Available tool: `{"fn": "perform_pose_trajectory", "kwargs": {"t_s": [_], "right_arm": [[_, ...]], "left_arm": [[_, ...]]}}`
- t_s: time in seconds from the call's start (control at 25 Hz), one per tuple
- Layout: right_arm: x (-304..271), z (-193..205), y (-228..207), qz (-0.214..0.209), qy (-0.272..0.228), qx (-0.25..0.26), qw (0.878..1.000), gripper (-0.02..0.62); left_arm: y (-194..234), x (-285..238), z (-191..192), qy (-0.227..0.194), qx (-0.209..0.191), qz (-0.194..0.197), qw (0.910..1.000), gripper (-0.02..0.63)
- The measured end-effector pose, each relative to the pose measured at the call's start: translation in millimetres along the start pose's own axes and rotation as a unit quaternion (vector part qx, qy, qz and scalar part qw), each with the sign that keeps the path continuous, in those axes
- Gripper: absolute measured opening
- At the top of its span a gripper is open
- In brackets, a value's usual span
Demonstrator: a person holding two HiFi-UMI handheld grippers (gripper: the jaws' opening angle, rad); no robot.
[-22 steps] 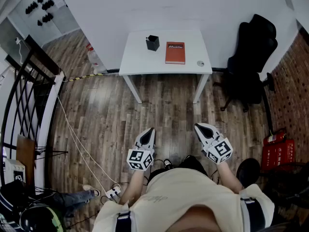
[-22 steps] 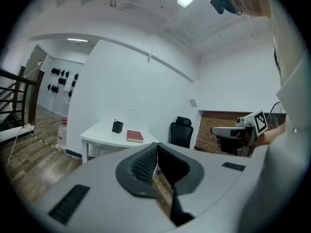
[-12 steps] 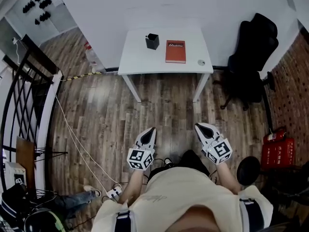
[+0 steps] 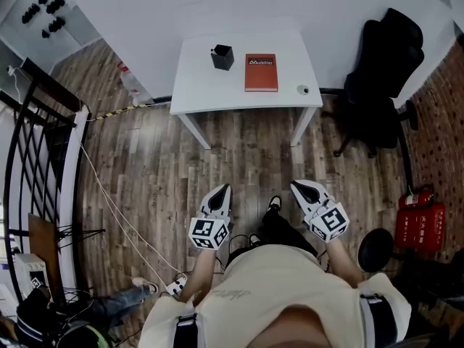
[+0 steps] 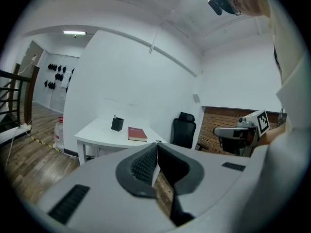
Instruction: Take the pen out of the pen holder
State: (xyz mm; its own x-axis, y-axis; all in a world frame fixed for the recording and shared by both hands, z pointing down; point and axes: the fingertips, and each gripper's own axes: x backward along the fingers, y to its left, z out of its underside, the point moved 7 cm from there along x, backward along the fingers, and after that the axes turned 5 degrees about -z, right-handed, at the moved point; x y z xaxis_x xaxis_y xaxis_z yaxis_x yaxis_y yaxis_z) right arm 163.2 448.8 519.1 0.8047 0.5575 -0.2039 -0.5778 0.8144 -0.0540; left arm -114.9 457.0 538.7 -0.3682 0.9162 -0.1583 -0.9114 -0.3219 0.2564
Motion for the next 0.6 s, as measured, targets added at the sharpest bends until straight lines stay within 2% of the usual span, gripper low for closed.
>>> {"fn": "perform_pose_trajectory", "kwargs": {"t_s": [0.16, 0.36, 0.48, 0.6], "right_arm": [[-26.6, -11.4, -49.8, -0.005, -0.021, -0.004, 1.000, 0.006], [-59.0, -29.1, -123.5, -0.004, -0.054, -0.004, 0.999, 0.006], [-69.9, -43.9, -158.3, -0.009, -0.067, -0.016, 0.998, 0.006], [-82.4, -50.3, -184.7, -0.020, -0.083, -0.027, 0.996, 0.006]], "left_arm": [[5.6, -42.4, -19.6, 0.003, -0.016, -0.010, 0.9998, 0.018], [17.0, -107.6, -60.1, -0.001, -0.065, -0.026, 0.9976, 0.018], [20.5, -134.5, -79.3, -0.013, -0.064, -0.040, 0.9971, 0.018], [25.0, -151.7, -81.6, -0.017, -0.051, -0.056, 0.9970, 0.018]]}}
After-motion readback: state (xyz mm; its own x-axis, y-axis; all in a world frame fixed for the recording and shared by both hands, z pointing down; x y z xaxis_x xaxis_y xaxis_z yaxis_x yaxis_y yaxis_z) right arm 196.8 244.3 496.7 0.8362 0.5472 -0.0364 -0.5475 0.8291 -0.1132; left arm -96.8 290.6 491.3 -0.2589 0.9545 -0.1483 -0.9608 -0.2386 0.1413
